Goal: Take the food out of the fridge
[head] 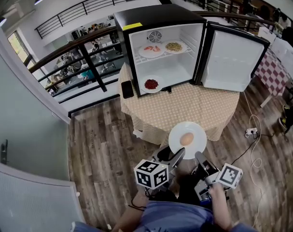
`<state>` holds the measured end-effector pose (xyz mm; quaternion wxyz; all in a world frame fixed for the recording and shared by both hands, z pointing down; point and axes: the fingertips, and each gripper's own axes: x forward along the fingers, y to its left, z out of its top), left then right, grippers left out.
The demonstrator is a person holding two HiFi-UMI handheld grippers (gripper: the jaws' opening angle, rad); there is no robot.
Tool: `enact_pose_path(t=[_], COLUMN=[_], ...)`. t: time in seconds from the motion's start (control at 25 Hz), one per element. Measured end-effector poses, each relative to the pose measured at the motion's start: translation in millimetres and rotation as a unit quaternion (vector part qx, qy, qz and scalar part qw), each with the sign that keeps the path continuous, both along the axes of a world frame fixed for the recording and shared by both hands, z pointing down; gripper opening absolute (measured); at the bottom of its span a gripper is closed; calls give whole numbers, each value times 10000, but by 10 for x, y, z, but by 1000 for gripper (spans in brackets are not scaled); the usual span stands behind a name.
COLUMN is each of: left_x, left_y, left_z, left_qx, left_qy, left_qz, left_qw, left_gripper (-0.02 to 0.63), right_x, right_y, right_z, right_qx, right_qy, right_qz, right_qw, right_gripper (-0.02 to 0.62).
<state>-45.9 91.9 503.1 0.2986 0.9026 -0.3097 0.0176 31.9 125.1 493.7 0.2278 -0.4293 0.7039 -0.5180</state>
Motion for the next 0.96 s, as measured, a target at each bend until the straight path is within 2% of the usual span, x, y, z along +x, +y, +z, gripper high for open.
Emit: enact_pose_path(t=[0.24,0.96], left_x=[64,224], left_y=[57,53], left_z=[-63,-29], left_qx=[-5,-29], left_qy=[68,-92], left_qz=[-18,28], left_qw=[10000,9999], left_gripper=[212,212], right_x=[67,226], right_y=[65,58], right_z=[-75,-37], right_qx=[45,29], right_qy=[37,-119], right_qz=[29,143], right_qw=[10000,9998], right_gripper=[26,26])
